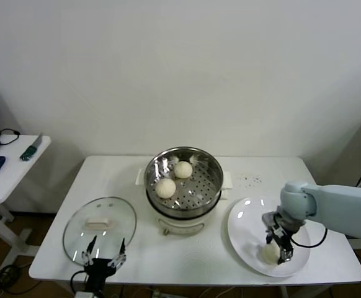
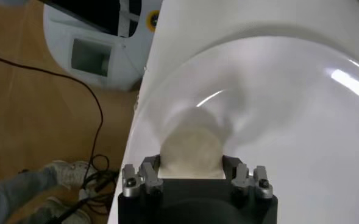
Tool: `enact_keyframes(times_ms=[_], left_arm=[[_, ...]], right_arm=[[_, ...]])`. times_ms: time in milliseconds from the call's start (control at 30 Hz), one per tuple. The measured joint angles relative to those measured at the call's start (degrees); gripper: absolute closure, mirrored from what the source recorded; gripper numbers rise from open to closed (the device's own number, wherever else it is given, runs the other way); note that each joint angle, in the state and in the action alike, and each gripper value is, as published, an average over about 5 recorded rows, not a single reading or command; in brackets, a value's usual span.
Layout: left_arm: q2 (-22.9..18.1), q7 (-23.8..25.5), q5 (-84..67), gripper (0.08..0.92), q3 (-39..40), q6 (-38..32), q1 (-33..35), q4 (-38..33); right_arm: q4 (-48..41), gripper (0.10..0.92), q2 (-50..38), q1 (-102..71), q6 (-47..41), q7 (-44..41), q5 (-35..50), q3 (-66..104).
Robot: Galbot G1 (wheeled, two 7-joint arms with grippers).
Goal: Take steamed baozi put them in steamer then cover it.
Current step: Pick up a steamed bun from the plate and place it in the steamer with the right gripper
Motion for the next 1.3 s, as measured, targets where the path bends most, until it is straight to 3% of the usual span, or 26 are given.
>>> enact_keyframes(times_ms=[567, 933, 1300], left_arm=[[-0.1, 0.0, 0.4, 0.177, 0.8, 0.1, 0.1, -0.3], [-0.3, -0.1, 1.1, 0.177, 1.6, 0.6, -0.3, -0.6], [-0.6, -0.3, 1.1, 0.177, 1.5, 1.1, -0.1, -1.2]], right_arm=[[1.8, 0.354, 6.0, 19.3, 16.6, -3.4, -3.9, -6.5], [-0.5, 0.35, 15.6, 29.8, 29.2, -3.6, -7.1, -4.8], [-6.6, 0.349, 27.6, 26.3, 35.6, -3.1, -11.0, 2.1]])
